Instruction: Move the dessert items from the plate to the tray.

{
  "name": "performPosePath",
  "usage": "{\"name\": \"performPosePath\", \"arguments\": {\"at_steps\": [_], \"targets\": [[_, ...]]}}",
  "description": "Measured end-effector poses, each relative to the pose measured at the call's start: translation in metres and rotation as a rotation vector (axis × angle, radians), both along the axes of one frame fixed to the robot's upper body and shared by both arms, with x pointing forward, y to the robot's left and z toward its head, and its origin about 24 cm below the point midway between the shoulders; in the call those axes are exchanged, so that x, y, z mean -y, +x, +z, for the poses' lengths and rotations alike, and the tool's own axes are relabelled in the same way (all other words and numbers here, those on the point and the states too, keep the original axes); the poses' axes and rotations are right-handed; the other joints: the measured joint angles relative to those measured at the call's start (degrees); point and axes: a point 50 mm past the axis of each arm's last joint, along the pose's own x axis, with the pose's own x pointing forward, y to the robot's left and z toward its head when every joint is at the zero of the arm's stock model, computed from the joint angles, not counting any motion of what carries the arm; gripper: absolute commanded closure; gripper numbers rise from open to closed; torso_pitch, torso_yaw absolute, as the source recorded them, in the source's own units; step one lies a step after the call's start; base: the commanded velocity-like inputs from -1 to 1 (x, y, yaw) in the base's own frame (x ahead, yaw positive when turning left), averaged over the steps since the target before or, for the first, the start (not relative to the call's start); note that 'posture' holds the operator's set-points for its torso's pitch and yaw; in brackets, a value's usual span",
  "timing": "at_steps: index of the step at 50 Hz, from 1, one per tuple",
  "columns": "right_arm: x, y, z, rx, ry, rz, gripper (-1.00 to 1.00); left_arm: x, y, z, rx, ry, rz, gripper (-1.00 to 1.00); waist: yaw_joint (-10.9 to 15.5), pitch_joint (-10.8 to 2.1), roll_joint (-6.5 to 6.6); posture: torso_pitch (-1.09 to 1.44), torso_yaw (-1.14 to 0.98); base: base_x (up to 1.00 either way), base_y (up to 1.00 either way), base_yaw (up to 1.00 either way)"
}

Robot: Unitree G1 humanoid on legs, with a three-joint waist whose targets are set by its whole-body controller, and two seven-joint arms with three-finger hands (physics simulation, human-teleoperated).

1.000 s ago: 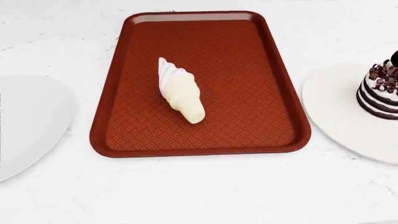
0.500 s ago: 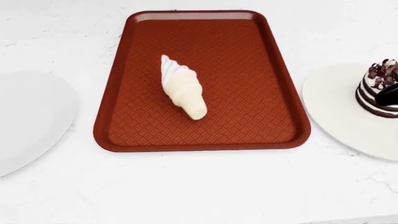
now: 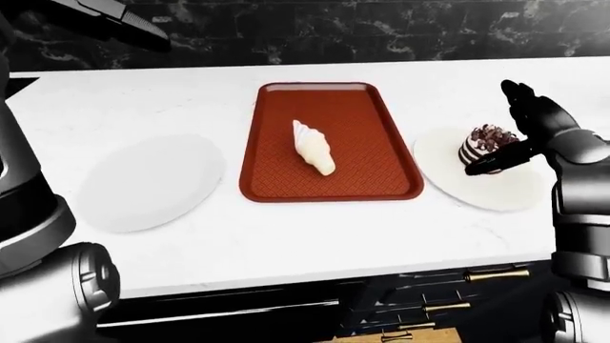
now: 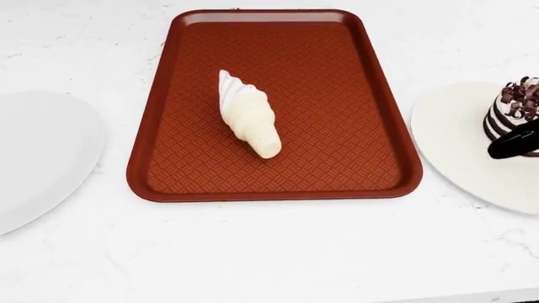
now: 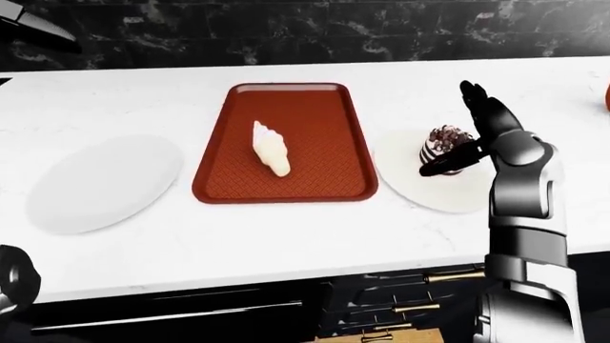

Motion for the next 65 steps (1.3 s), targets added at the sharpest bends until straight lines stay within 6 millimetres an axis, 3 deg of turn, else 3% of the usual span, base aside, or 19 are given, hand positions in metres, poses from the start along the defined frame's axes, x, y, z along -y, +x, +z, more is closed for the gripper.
{"name": "performPosePath", "arguments": {"at_steps": [13,19,25,27,29,34,35,36,37,38,53,59,65], "targets": [[0.0,-0.001,0.0,-0.01,-0.015,-0.004,-1.0,-0.002,-0.004,0.004,0.011,0.005,0.006,-1.0,-0.02,-0.11,-0.05,0.0,0.0,0.0,0.0,0.0],[0.0,-0.002,-0.002,-0.016,-0.007,0.002,-0.58,-0.001,-0.005,0.006,0.014,0.007,0.008,-1.0,-0.03,-0.06,-0.08,0.0,0.0,0.0,0.0,0.0],[-0.001,-0.004,-0.002,-0.02,-0.009,0.006,-0.44,-0.003,-0.005,0.006,0.017,0.006,0.012,-1.0,-0.05,-0.02,-0.01,0.0,0.0,0.0,0.0,0.0],[-0.001,-0.004,-0.002,-0.021,-0.008,0.008,-0.47,-0.003,-0.005,0.007,0.016,0.006,0.013,-1.0,-0.04,0.02,-0.06,0.0,0.0,0.0,0.0,0.0],[-0.001,-0.004,-0.002,-0.021,-0.008,0.01,-0.36,-0.002,-0.006,0.008,0.018,0.008,0.012,-1.0,-0.04,0.03,-0.08,0.0,0.0,0.0,0.0,0.0],[-0.002,-0.005,0.0,-0.021,-0.005,0.015,-0.47,-0.001,-0.007,0.012,0.026,0.012,0.011,-1.0,-0.06,0.06,-0.15,0.0,0.0,0.0,0.0,0.0],[-0.001,-0.005,0.0,-0.022,-0.006,0.016,-0.18,-0.001,-0.007,0.013,0.028,0.013,0.011,-1.0,-0.06,0.06,-0.15,0.0,0.0,0.0,0.0,0.0],[-0.001,-0.005,0.0,-0.022,-0.005,0.016,-0.07,0.0,-0.008,0.014,0.03,0.013,0.01,-1.0,-0.05,0.08,-0.17,0.0,0.0,0.0,0.0,0.0],[-0.001,-0.006,0.0,-0.023,-0.004,0.016,-0.19,0.0,-0.008,0.016,0.033,0.015,0.011,-1.0,-0.05,0.08,-0.19,0.0,0.0,0.0,0.0,0.0],[-0.001,-0.006,0.0,-0.023,-0.003,0.016,-0.07,0.0,-0.009,0.017,0.036,0.015,0.011,-1.0,-0.06,0.08,-0.2,0.0,0.0,0.0,0.0,0.0],[-0.003,-0.007,0.004,-0.013,-0.011,0.021,0.03,-0.001,-0.014,0.022,0.047,0.022,0.015,-1.0,-0.08,0.07,-0.07,0.0,0.0,0.0,0.0,0.0],[-0.005,-0.006,0.005,-0.023,-0.015,0.025,0.23,-0.003,-0.015,0.021,0.05,0.02,0.019,-1.0,-0.18,0.19,-0.08,0.0,0.0,0.0,0.0,0.0],[-0.009,-0.003,0.01,-0.044,-0.017,0.047,0.31,-0.003,-0.017,0.022,0.054,0.02,0.02,-1.0,-0.31,0.55,0.26,0.0,0.0,0.0,0.0,0.0]]}}
